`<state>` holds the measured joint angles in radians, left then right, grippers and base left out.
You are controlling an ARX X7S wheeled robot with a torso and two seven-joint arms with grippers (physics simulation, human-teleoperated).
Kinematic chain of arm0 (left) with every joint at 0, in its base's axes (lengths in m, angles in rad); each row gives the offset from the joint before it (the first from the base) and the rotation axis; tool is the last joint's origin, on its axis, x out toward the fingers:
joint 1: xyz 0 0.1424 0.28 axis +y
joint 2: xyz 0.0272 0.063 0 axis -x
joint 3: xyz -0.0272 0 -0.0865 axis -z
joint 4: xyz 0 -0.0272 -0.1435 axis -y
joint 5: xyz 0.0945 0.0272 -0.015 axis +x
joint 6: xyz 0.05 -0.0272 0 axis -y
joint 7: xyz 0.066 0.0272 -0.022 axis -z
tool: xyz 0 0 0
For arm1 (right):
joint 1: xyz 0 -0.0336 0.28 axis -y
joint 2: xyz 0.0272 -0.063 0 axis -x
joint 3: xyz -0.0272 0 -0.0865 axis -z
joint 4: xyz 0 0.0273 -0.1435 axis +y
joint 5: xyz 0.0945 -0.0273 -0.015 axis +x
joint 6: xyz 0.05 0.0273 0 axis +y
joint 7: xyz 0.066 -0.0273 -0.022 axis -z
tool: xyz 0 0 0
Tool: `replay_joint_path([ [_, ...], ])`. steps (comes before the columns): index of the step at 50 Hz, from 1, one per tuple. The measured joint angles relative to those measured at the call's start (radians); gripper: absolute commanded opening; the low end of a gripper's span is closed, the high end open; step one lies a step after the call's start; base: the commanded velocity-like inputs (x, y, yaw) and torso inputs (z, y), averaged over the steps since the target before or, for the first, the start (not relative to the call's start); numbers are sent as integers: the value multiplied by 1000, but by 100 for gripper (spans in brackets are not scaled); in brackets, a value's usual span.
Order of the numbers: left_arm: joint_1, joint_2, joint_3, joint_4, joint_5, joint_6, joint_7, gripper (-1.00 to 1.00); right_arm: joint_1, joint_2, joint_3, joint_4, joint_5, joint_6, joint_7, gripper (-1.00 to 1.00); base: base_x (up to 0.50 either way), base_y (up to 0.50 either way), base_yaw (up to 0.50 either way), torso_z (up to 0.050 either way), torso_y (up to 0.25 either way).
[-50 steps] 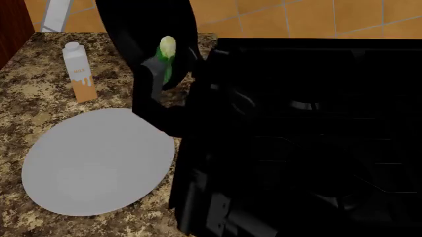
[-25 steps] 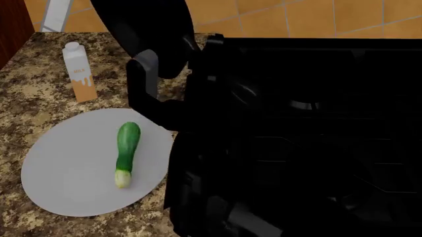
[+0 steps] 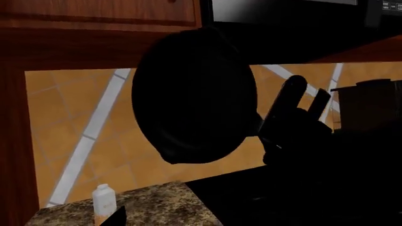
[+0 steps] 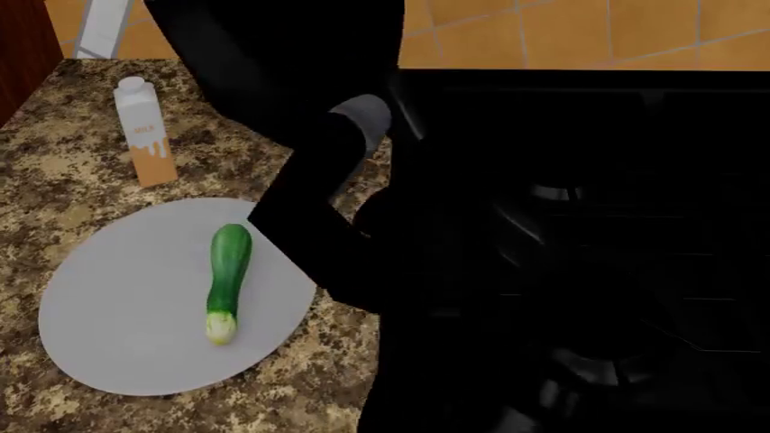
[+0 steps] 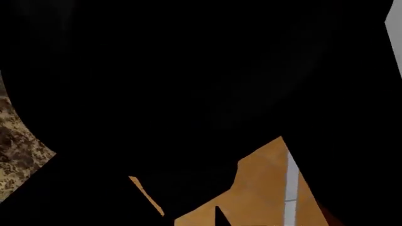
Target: Pick up the pan and dump the vegetables in it onto the plate. Then return the pan to the stove.
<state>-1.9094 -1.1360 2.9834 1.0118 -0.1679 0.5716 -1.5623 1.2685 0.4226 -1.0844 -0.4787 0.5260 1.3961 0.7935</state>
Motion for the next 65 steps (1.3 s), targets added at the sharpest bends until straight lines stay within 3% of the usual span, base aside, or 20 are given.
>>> replay_joint_path([
  [16,31,25,-76,-27,-79,3,21,100,13,187,309,-262,635,115,367,-100,-51,-500,0,0,1],
  [26,56,33,-114,-23,-98,-17,30,100,27,287,421,-304,866,95,509,-100,-7,-500,0,1,1],
  [44,90,59,-176,-13,-140,-54,46,100,-50,431,482,-299,829,-51,408,-100,0,-500,0,1,2],
  [65,103,54,-209,0,-160,-71,70,100,-50,451,465,-263,801,-94,336,-100,0,-500,0,0,1],
])
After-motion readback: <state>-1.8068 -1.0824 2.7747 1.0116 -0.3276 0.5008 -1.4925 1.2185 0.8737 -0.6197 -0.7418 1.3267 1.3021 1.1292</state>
